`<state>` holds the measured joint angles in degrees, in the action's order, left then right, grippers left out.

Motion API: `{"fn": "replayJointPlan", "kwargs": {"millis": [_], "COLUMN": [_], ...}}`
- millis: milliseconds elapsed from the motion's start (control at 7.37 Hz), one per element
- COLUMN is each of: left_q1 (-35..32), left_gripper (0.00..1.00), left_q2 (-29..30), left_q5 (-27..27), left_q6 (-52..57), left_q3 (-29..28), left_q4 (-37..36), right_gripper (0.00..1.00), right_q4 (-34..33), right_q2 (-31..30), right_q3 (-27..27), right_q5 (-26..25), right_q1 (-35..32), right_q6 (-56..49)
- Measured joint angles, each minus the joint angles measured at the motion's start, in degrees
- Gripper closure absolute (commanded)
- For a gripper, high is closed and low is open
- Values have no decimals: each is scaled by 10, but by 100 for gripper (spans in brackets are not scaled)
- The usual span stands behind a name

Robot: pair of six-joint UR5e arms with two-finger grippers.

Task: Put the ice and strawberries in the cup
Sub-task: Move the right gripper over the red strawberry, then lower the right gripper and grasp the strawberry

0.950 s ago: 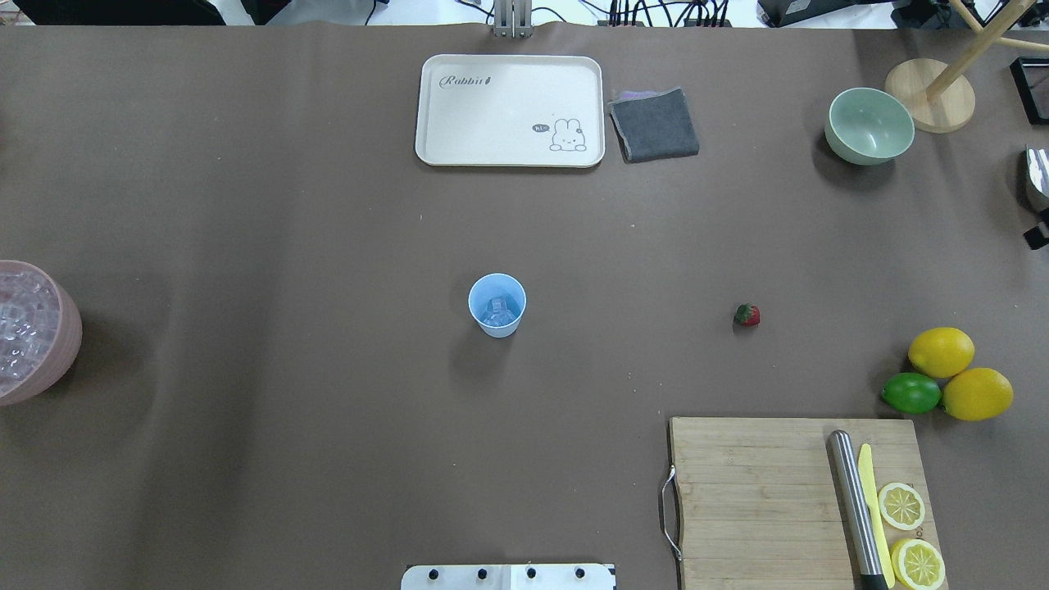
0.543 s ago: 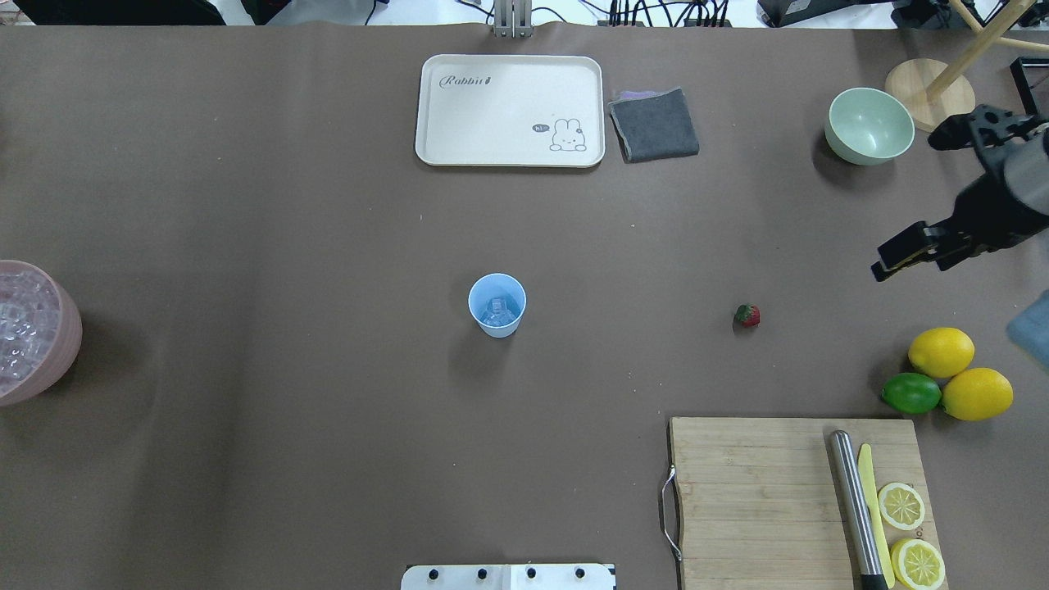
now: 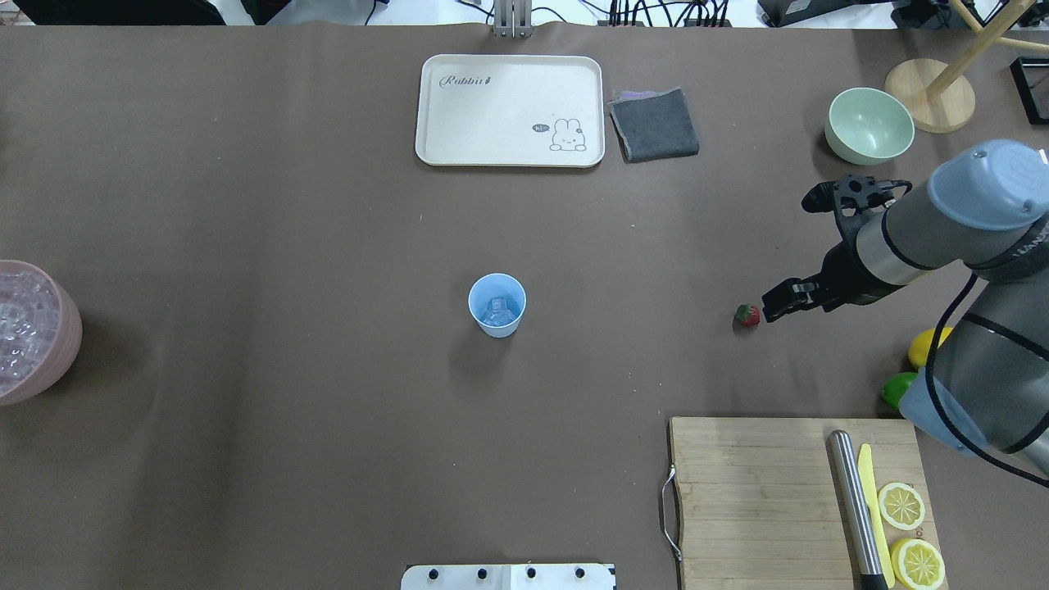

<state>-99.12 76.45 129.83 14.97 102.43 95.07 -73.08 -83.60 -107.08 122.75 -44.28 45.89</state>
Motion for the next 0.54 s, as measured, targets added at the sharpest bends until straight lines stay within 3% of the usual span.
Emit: {"fn": "replayJointPlan", "kwargs": {"millis": [543], "left_q1": [0], "left_gripper": [3], "left_q2": [4], "left_q5": [0], "left_q6": [0], "left_q3": [-3], "left_q4": [0], "right_gripper": [25], "right_q4": [4], "right_q2": [32], "right_q3": [24], "right_q5": [-61], "right_q1": [51], "right_q6": [-17]}}
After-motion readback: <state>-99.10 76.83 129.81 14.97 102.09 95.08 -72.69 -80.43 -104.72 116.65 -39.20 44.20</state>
